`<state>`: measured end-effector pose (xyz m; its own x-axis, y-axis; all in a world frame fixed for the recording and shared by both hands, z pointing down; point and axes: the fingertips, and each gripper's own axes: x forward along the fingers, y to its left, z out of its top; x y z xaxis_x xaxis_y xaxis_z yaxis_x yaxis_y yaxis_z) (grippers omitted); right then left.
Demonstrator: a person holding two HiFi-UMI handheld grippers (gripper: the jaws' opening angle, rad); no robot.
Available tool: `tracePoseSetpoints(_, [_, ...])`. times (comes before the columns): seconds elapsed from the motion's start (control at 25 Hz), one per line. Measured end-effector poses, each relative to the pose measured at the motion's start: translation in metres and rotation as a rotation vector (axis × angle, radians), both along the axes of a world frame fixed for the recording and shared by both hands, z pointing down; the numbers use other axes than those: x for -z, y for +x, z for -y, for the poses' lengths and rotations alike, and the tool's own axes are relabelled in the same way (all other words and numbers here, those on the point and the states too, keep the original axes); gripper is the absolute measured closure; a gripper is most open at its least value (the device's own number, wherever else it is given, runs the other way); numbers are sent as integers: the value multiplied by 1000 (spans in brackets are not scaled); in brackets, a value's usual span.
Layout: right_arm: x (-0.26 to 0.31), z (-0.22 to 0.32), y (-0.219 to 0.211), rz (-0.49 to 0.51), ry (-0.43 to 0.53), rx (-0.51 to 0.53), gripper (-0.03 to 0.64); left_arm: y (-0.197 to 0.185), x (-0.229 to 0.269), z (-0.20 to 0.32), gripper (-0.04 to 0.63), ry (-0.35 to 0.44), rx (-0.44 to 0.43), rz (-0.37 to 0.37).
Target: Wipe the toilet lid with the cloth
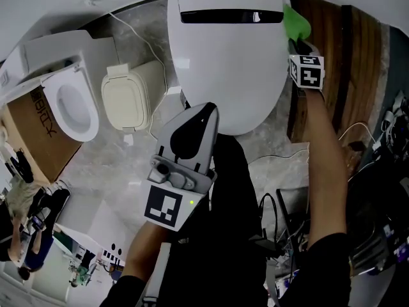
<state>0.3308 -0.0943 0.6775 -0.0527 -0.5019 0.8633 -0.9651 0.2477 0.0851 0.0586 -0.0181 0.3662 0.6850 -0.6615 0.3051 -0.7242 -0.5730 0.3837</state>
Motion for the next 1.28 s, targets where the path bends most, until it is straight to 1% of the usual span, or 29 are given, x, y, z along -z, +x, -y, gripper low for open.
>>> tracePoseSetpoints(0.24, [-1,-12,-15,-53,-14,143,552,-4,0,-2,594,5,18,2])
tracePoseSetpoints(0.36, [-4,-21,-24,-84,-25,241,552,-5,0,-5,593,6,24,0])
tracePoseSetpoints(0.52, [-7,-30,-36,-140,-35,398,552,-5,0,-11,594,9,26,-2])
tracePoseSetpoints(0.64, [-7,-39,-44,-177,-49,483,552,-4,-1,-18,594,5,24,-3])
tracePoseSetpoints(0.8, [-10,-57,-51,-199,-53,544,552,-2,0,-26,593,4,18,-5])
tracePoseSetpoints(1.0, [-16,-93,-60,-218,-57,617,554,0,4,-36,594,15,11,-10])
tracePoseSetpoints(1.28, [-25,-146,-69,-203,-76,639,554,-4,6,-49,594,26,16,-11])
